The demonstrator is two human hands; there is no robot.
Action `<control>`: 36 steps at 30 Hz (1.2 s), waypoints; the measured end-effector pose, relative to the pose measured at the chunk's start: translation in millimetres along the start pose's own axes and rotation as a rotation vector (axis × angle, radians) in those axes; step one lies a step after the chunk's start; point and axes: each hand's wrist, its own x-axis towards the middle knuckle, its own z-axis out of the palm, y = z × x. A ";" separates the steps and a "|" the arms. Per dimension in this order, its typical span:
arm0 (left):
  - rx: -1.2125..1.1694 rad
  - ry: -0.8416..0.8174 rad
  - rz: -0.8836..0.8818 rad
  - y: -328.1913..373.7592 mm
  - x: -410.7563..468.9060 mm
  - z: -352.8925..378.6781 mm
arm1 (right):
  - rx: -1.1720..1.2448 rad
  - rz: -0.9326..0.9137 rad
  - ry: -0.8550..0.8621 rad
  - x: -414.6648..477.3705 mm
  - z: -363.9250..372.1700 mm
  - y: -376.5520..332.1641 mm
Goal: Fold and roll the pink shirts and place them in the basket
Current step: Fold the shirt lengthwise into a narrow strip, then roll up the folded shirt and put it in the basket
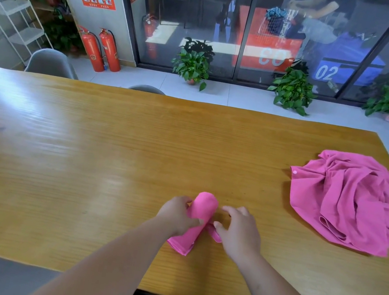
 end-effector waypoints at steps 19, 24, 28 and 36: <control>-0.064 -0.057 -0.143 9.5 -12.0 3.4 | 0.151 -0.067 -0.041 8.2 -19.9 18.3; -0.263 0.049 -0.162 6.8 -26.5 -24.3 | 0.509 -0.250 0.036 11.8 -38.0 -18.4; -0.448 0.110 -0.159 -8.6 -35.5 -55.2 | 0.923 -0.278 -0.084 21.3 -50.1 -51.6; -0.756 0.124 -0.058 -24.4 -59.1 -112.3 | 1.026 -0.289 -0.434 27.1 -65.9 -88.0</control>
